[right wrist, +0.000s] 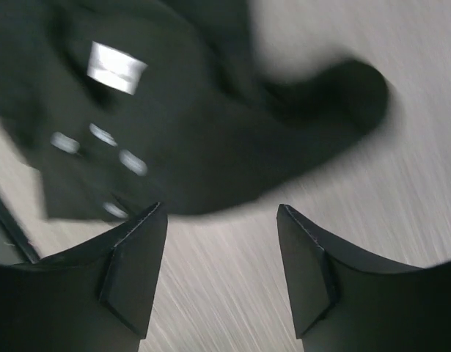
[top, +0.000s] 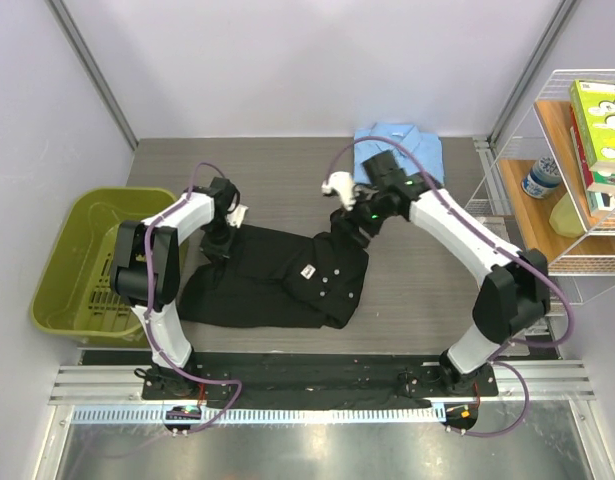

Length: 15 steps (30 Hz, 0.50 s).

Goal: Fold and stack the long sleeve shirts
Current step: Flatten the shirt out

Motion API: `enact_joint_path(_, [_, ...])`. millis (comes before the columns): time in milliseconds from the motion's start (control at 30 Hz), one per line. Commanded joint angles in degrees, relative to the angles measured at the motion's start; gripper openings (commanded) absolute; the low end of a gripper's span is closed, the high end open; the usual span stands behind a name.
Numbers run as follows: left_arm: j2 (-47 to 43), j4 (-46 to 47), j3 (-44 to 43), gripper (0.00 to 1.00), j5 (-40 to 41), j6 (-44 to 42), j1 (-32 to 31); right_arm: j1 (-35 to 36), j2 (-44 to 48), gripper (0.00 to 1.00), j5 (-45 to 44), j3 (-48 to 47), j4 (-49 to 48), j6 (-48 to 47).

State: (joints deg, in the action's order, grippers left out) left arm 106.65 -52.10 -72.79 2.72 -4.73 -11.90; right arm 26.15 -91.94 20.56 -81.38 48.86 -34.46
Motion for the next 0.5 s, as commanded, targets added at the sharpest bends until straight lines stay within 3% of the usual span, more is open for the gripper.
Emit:
enact_joint_path(0, [0.2,0.0,-0.9,0.00,-1.8,1.6,0.2,7.8,-5.1,0.64,2.8,-3.3,-4.1,7.7])
enact_joint_path(133, [0.7,0.4,-1.6,0.00,-1.9,1.6,0.2,14.6,-9.8,0.58,0.3,-5.1,-5.0,6.2])
enact_joint_path(467, [1.9,1.6,-1.4,0.00,-1.2,1.3,1.3,20.1,-20.6,0.57,4.2,-11.2,0.8,1.7])
